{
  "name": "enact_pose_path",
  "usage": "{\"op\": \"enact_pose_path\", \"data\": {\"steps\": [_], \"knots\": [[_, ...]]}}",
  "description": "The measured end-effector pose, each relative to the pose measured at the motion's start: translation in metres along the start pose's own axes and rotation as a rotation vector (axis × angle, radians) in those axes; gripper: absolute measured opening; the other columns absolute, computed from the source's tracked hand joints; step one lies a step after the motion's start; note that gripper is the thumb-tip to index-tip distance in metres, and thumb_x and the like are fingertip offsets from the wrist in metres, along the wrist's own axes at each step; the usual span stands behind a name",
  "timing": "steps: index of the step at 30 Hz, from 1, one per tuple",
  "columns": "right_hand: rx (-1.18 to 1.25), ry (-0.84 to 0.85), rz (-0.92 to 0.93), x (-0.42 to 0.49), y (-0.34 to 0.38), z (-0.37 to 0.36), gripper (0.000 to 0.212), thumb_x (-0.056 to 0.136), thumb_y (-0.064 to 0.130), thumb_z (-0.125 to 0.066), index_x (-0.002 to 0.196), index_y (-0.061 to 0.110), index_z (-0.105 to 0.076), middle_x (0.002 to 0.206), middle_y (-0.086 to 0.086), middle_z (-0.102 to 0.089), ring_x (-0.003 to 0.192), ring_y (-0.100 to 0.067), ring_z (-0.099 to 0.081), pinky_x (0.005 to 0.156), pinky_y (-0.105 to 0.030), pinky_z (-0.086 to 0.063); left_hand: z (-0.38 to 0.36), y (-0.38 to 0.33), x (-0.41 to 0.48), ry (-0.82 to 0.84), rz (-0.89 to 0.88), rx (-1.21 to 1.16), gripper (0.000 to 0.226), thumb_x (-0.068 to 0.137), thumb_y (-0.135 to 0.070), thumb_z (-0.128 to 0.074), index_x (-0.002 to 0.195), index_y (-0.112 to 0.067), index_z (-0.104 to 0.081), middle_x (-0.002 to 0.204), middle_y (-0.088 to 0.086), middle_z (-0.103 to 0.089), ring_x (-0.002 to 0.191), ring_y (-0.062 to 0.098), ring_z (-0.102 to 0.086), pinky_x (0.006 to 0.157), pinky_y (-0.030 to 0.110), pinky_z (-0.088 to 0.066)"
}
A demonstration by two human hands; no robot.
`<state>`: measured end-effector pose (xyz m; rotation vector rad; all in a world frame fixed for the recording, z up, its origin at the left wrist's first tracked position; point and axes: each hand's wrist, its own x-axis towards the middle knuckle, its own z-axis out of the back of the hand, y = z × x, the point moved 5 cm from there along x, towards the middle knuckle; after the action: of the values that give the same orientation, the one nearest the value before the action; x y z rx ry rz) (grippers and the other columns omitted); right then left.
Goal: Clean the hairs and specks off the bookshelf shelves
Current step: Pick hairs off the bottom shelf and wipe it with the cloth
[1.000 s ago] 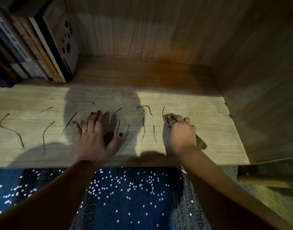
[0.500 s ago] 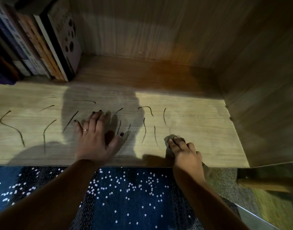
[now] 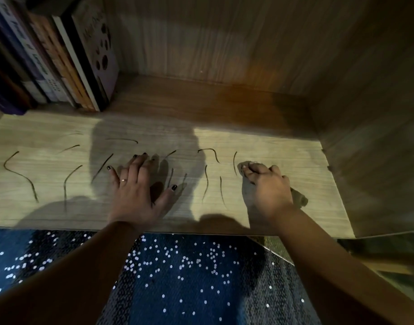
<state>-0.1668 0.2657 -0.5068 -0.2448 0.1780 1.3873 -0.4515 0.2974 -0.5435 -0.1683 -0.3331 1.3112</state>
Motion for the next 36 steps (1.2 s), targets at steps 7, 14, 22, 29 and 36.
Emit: {"op": "enact_pose_path", "data": {"steps": [7,14,22,29,36], "knots": [[0.015,-0.05,0.07,-0.054,-0.005,-0.029,0.081,0.079,0.005,-0.055,0.148,0.038,-0.03,0.152,0.009,-0.029,0.118,-0.023,-0.035,0.085,-0.038,-0.035,0.001,-0.001,0.0,0.003,-0.001,0.007,0.083,0.083,-0.068,-0.034,0.136,-0.005,-0.044,0.146,0.018,-0.042,0.137,0.038,-0.036,0.118,0.062,-0.004],[0.001,-0.086,0.066,-0.067,0.0,-0.035,0.077,0.083,0.006,-0.049,0.151,0.034,-0.024,0.151,0.008,-0.029,0.118,-0.023,-0.035,0.087,-0.04,-0.036,0.0,-0.001,0.0,-0.007,-0.001,-0.001,0.081,0.083,-0.067,-0.037,0.135,-0.006,-0.045,0.146,0.016,-0.042,0.137,0.036,-0.035,0.118,0.062,-0.004],[0.003,-0.072,-0.057,-0.012,0.013,-0.008,0.067,0.086,0.009,-0.05,0.147,0.029,-0.032,0.145,0.004,-0.03,0.121,-0.027,-0.032,0.092,-0.041,-0.035,0.0,-0.001,0.001,-0.011,0.002,-0.018,0.079,0.082,-0.067,-0.038,0.135,-0.008,-0.044,0.146,0.013,-0.042,0.137,0.035,-0.036,0.117,0.063,-0.008],[0.043,-0.061,-0.055,-0.027,0.012,-0.015,0.066,0.087,0.01,-0.049,0.146,0.031,-0.031,0.145,0.005,-0.028,0.117,-0.026,-0.033,0.091,-0.041,-0.036,-0.001,0.0,0.001,-0.014,-0.005,-0.03,0.08,0.082,-0.067,-0.038,0.135,-0.008,-0.045,0.145,0.014,-0.043,0.136,0.035,-0.035,0.117,0.061,-0.006],[0.15,0.002,-0.019,-0.081,0.021,-0.035,0.064,0.093,0.005,-0.036,0.151,0.026,-0.02,0.15,0.005,-0.023,0.121,-0.021,-0.03,0.095,-0.039,-0.035,0.001,0.0,0.001,-0.002,-0.012,-0.002,0.079,0.083,-0.066,-0.038,0.135,-0.008,-0.044,0.143,0.017,-0.044,0.132,0.033,-0.036,0.116,0.063,-0.011]]}}
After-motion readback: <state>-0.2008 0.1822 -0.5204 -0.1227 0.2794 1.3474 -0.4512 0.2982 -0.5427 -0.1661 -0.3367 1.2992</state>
